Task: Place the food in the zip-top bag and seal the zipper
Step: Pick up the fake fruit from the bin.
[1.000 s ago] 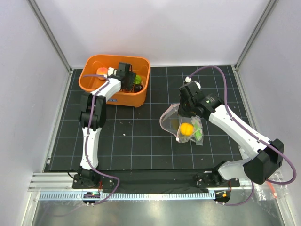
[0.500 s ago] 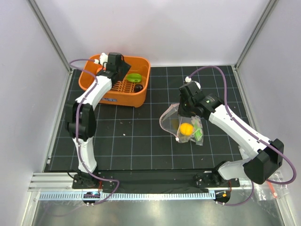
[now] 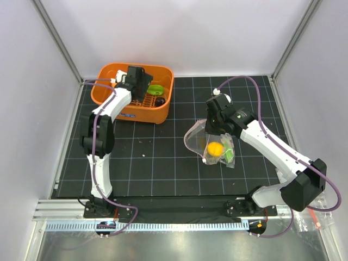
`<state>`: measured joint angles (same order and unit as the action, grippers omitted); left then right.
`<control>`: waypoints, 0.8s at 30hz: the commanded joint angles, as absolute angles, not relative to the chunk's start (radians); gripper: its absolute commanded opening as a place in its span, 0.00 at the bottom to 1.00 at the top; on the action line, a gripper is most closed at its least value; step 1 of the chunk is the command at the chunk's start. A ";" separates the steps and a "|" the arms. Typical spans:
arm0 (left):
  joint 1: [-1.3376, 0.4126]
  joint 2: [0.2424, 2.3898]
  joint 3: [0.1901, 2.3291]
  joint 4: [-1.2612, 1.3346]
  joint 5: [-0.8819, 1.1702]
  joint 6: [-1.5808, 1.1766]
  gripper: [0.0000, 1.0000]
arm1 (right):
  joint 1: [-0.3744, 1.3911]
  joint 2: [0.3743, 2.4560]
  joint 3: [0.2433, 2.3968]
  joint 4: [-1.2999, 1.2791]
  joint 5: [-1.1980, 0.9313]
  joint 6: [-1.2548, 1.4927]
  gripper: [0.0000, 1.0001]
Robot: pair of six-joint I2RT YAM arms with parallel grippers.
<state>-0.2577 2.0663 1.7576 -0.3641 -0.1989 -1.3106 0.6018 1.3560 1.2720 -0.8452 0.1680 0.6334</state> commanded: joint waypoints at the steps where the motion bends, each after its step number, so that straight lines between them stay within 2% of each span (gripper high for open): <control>1: -0.256 2.098 1.792 -0.331 -0.236 -1.442 1.00 | 0.600 1.362 1.319 -0.822 0.163 0.629 0.01; 8: -0.267 2.232 1.965 -0.429 -0.284 -1.489 0.98 | 0.600 1.416 1.353 -0.831 0.140 0.620 0.01; 12: -0.271 2.293 1.979 -0.413 -0.288 -1.552 0.97 | 0.598 1.451 1.362 -0.828 0.127 0.604 0.01; 17: -0.276 2.368 2.012 -0.376 -0.282 -1.595 0.91 | 0.594 1.479 1.379 -0.836 0.117 0.583 0.01; 21: -0.288 2.416 2.043 -0.376 -0.290 -1.611 0.91 | 0.583 1.489 1.371 -0.835 0.103 0.580 0.01; 24: -0.290 2.457 2.072 -0.374 -0.288 -1.628 0.85 | 0.580 1.499 1.379 -0.842 0.092 0.580 0.01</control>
<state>-0.2821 2.4077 2.0312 -0.3786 -0.2642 -1.5917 0.5869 1.4925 1.3338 -0.8459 0.1146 0.5980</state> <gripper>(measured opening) 0.867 0.057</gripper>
